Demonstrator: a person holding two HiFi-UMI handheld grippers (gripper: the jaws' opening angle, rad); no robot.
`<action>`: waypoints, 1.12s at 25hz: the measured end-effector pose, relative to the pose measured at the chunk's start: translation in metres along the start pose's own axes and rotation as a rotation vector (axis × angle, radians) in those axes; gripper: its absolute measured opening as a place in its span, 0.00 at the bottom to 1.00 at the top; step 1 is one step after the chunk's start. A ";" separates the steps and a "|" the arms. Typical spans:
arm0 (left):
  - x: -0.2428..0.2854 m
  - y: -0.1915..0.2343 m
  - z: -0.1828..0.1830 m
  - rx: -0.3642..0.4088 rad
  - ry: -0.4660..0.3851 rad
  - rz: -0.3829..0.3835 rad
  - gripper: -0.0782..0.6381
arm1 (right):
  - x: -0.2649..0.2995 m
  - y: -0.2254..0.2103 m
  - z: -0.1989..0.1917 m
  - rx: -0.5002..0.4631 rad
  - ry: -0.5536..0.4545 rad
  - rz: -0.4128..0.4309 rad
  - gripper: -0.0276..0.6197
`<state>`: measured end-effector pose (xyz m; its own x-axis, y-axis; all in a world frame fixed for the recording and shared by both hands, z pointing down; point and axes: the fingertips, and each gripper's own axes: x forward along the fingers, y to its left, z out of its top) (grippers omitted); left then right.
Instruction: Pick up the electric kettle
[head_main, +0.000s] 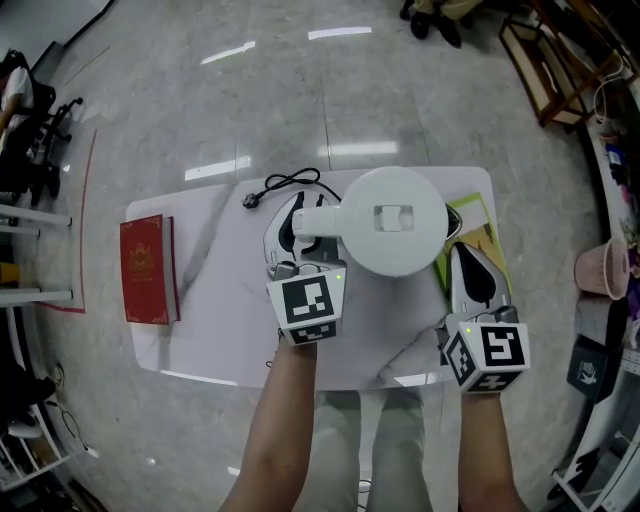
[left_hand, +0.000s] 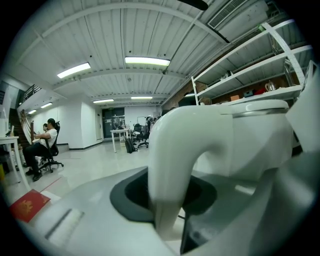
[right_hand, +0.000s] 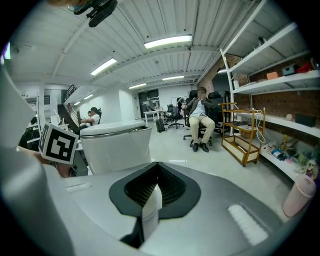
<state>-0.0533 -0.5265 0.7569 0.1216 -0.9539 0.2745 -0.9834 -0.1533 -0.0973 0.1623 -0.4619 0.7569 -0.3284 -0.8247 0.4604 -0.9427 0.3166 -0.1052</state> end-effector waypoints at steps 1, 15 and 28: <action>-0.002 0.001 0.003 -0.004 -0.003 0.005 0.25 | -0.003 0.000 0.001 0.000 -0.002 0.002 0.08; -0.049 0.004 0.093 -0.029 -0.057 0.089 0.25 | -0.066 0.003 0.052 0.005 -0.049 0.031 0.08; -0.131 0.018 0.205 -0.042 -0.127 0.160 0.25 | -0.142 0.038 0.148 -0.040 -0.132 0.078 0.08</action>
<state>-0.0597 -0.4570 0.5231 -0.0234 -0.9905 0.1358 -0.9959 0.0113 -0.0896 0.1644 -0.4022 0.5570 -0.4080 -0.8503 0.3323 -0.9117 0.3986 -0.0995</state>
